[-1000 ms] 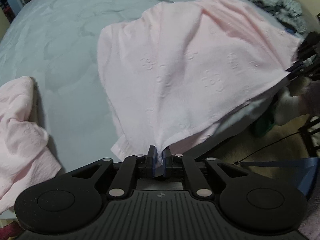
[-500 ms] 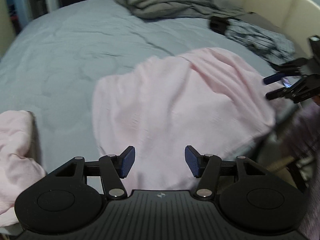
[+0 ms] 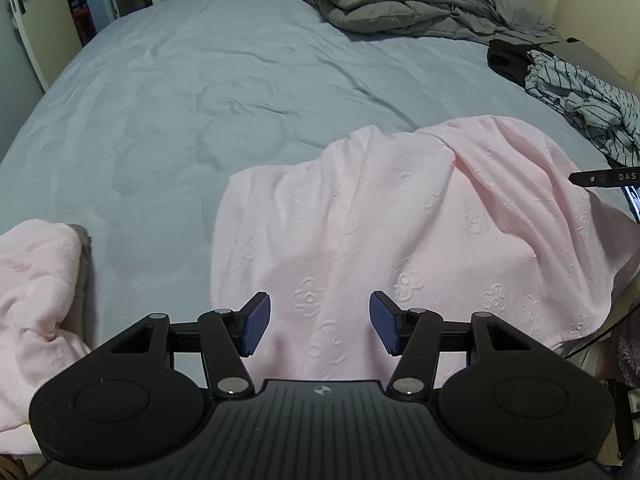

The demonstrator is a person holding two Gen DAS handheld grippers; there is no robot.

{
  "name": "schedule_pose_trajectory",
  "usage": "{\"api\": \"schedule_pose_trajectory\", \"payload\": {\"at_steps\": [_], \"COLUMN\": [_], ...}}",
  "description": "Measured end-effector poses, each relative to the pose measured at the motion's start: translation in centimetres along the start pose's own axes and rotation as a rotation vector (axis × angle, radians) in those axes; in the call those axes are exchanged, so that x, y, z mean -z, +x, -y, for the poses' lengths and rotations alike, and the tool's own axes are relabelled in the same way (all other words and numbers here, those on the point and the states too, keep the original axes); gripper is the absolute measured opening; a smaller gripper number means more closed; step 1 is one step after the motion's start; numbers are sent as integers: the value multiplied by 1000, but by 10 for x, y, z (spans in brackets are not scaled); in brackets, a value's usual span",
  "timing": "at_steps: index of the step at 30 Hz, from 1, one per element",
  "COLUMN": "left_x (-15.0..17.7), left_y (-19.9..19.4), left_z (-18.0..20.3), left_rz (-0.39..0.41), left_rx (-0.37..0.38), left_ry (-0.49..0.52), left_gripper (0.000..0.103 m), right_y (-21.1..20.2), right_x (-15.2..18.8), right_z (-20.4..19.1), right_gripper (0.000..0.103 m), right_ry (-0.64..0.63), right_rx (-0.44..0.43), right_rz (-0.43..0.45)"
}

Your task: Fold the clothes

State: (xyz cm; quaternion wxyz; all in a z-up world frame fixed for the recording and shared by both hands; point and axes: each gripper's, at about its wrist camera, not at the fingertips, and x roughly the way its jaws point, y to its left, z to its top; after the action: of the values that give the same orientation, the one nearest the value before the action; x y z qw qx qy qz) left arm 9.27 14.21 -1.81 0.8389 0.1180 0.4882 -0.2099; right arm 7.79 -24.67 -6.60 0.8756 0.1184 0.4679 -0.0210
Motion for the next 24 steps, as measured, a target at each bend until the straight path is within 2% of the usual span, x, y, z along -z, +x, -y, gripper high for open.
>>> {"api": "schedule_pose_trajectory", "payload": {"at_steps": [11,16,20,23,24], "left_x": [-14,-20,-21,-22,-22], "left_y": [43,52,54,54,53], "left_z": [21,21,19,20,20], "left_rz": [-90,-109,-115,-117,-116], "left_rx": [6,7,9,5,3], "left_ry": [41,38,22,20,21], "left_gripper": [53,53,53,53,53], "right_y": [26,36,37,37,37], "right_x": [-4,0,1,2,3], "right_z": [-1,3,-2,-5,-7], "right_gripper": [61,61,60,52,44], "right_ry": [13,42,16,-3,-10], "right_rx": [-36,-51,-53,-54,-54], "right_rz": [-72,-97,-97,-98,-98]}}
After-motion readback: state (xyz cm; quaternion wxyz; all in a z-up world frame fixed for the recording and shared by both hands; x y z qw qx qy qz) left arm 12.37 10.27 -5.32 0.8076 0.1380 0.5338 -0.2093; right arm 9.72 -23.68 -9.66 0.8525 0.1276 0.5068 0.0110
